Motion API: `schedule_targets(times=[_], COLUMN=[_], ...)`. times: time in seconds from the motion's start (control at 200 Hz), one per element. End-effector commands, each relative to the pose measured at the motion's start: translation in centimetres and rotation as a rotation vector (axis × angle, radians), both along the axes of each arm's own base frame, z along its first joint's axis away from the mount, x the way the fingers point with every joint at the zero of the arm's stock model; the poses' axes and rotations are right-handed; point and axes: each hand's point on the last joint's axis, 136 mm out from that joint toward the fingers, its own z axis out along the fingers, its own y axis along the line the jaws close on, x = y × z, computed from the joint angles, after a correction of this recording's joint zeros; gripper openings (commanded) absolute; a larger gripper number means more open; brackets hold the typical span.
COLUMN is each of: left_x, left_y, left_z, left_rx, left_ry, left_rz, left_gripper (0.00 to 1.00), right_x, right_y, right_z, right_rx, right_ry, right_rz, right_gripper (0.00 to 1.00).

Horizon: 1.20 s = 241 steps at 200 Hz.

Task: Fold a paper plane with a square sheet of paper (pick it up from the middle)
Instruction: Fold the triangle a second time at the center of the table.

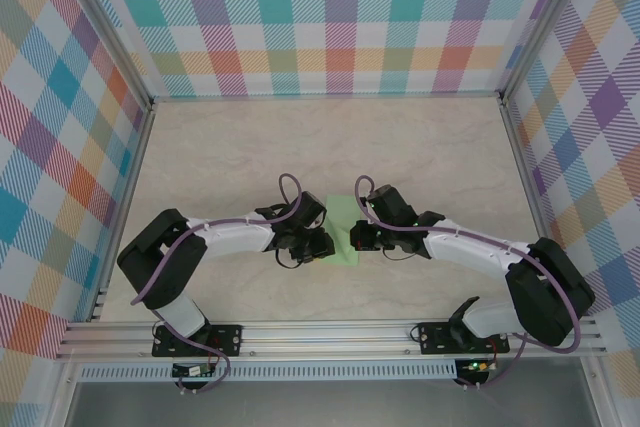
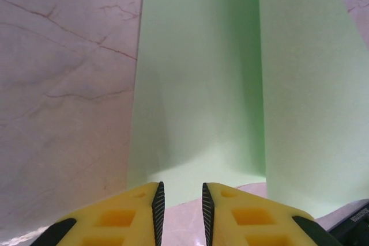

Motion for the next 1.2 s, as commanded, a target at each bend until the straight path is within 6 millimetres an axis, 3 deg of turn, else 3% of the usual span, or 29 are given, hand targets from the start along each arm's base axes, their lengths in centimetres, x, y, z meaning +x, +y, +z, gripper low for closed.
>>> schedule_targets(times=[0.0,0.215,0.465,0.635,0.89,1.2], left_x=[-0.2,-0.6,-0.3,-0.2,0.0,-0.1], left_y=[0.0,2.3,4.5,4.1,3.8,3.7], left_z=[-0.7,-1.3,-0.7,-0.1,-0.1,-0.6], left_rx=[0.060,0.172,0.275,0.251,0.247,0.250], left_ry=[-0.006,-0.006,-0.044,-0.061,-0.059,-0.045], left_rz=[-0.046,-0.049,-0.050,-0.081,-0.080,-0.082], left_gripper=[0.23,0.20,0.19,0.21,0.21,0.21], right_x=[0.2,0.4,0.9,1.4,2.0,2.5], right_y=[-0.2,-0.2,1.2,2.5,1.4,0.9], right_z=[0.2,0.3,1.3,1.2,-1.3,-2.8], right_rx=[-0.012,-0.013,0.043,0.066,-0.079,-0.172], right_ry=[-0.014,-0.012,-0.009,0.003,0.034,0.048], right_rz=[0.001,-0.003,0.012,0.041,0.044,0.054], right_gripper=[0.02,0.03,0.03,0.03,0.02,0.02])
